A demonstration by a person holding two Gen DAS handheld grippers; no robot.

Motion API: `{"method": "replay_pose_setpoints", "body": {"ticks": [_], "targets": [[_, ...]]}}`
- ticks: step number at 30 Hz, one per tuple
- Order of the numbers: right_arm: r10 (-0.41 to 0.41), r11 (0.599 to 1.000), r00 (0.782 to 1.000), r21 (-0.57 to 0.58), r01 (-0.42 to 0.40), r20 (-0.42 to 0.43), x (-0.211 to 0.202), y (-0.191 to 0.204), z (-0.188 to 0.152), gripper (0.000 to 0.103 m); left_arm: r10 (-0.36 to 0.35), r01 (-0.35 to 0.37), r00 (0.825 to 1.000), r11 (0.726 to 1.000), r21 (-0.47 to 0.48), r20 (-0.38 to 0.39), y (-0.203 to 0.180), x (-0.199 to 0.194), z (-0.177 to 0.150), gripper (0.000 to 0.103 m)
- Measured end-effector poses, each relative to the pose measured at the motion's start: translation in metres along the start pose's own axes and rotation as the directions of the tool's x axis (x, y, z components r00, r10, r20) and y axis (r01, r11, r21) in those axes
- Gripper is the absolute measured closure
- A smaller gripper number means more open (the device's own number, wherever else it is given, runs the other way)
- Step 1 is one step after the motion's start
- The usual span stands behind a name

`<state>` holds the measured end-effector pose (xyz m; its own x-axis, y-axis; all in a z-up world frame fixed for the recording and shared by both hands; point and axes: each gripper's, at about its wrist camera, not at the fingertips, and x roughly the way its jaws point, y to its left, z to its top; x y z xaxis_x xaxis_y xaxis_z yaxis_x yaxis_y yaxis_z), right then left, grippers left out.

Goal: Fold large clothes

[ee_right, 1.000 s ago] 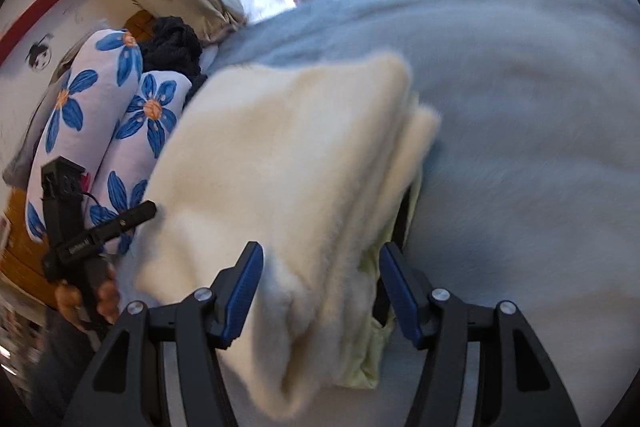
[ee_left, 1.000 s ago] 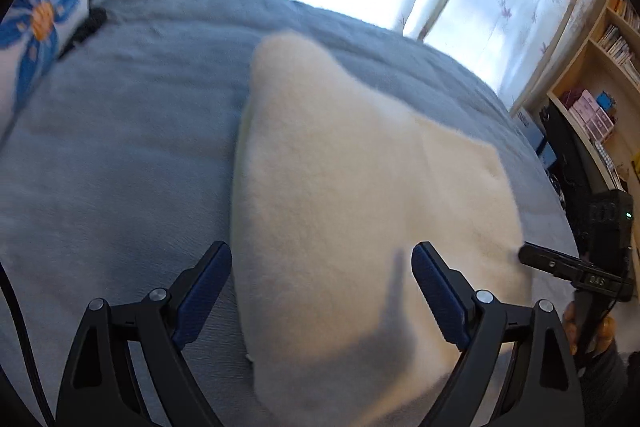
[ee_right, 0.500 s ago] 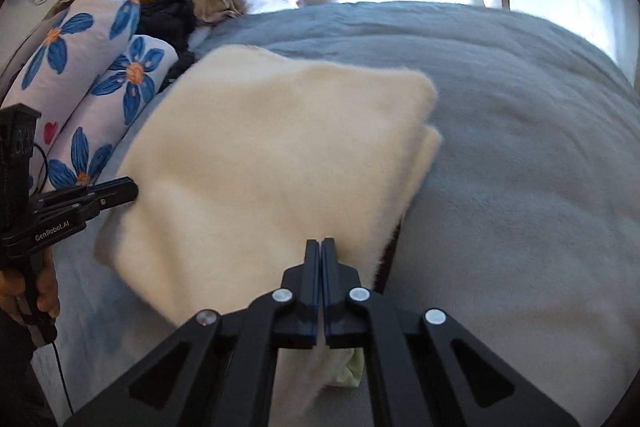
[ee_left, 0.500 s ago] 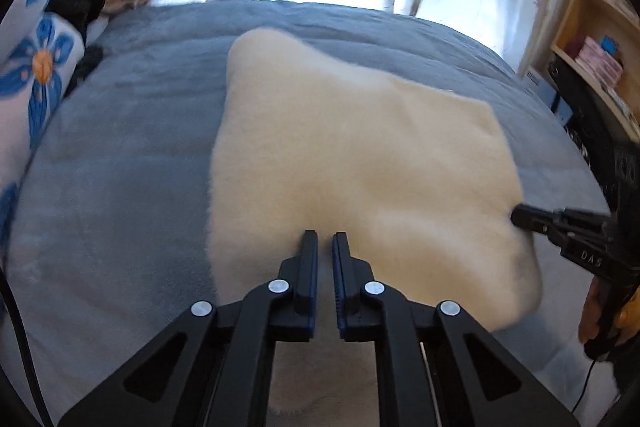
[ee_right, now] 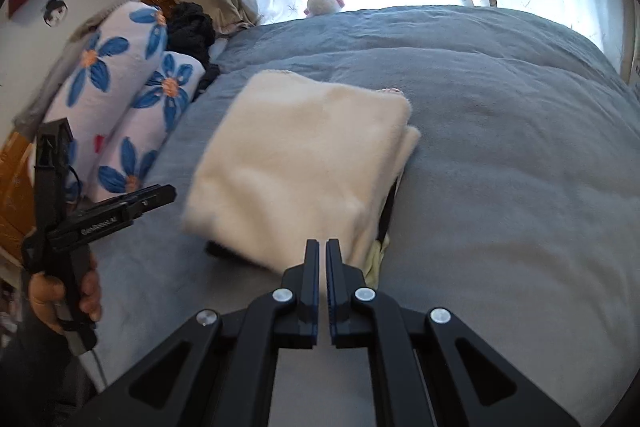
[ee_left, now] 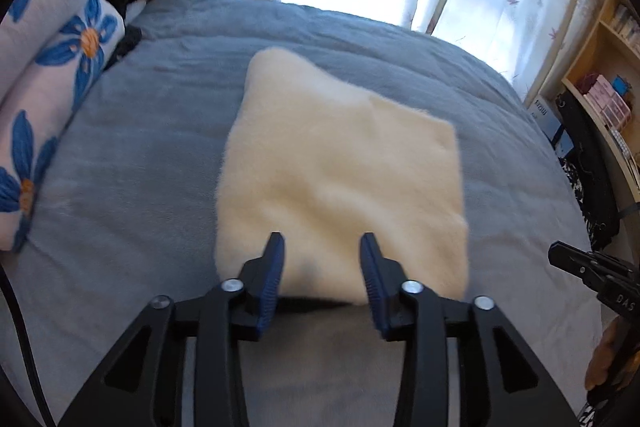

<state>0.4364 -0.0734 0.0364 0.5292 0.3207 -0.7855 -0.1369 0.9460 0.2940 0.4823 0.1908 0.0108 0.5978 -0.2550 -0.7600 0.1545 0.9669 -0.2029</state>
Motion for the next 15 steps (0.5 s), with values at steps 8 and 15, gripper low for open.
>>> {"method": "replay_pose_setpoints", "body": {"ticks": [8,15], "targets": [[-0.003,0.999,0.998,-0.043,0.006,0.058,-0.148,0.034,-0.045,0.095,-0.014,0.007,0.996,0.997,0.071,0.091,-0.071,-0.142,-0.036,0.022],[-0.096,0.986,0.976,-0.115,0.120,0.196,-0.246,0.062,-0.108,0.043,-0.044,0.020,0.990,0.985,0.173,0.136,-0.142,-0.231,-0.099,0.022]]}}
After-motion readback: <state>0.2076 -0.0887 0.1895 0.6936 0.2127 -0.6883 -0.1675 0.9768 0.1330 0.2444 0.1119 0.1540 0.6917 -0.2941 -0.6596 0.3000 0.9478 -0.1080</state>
